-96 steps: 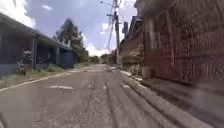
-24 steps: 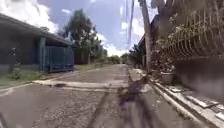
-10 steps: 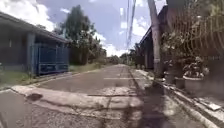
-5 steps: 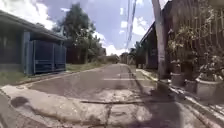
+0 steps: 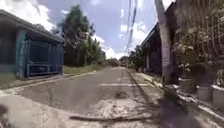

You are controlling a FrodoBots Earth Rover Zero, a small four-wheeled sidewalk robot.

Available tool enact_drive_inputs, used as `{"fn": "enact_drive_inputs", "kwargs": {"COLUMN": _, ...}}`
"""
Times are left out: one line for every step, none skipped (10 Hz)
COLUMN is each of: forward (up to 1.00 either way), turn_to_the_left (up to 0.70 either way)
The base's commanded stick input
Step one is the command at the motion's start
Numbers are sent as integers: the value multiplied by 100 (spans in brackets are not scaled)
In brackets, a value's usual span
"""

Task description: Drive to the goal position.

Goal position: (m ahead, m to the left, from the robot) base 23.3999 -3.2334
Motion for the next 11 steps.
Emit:
{"fn": "enact_drive_inputs", "kwargs": {"forward": 70, "turn_to_the_left": 1}}
{"fn": "enact_drive_inputs", "kwargs": {"forward": 70, "turn_to_the_left": 1}}
{"fn": "enact_drive_inputs", "kwargs": {"forward": 70, "turn_to_the_left": 1}}
{"fn": "enact_drive_inputs", "kwargs": {"forward": 70, "turn_to_the_left": 1}}
{"fn": "enact_drive_inputs", "kwargs": {"forward": 53, "turn_to_the_left": 1}}
{"fn": "enact_drive_inputs", "kwargs": {"forward": 21, "turn_to_the_left": 0}}
{"fn": "enact_drive_inputs", "kwargs": {"forward": 0, "turn_to_the_left": 0}}
{"fn": "enact_drive_inputs", "kwargs": {"forward": 0, "turn_to_the_left": 0}}
{"fn": "enact_drive_inputs", "kwargs": {"forward": 0, "turn_to_the_left": 0}}
{"fn": "enact_drive_inputs", "kwargs": {"forward": 0, "turn_to_the_left": 0}}
{"fn": "enact_drive_inputs", "kwargs": {"forward": 0, "turn_to_the_left": 0}}
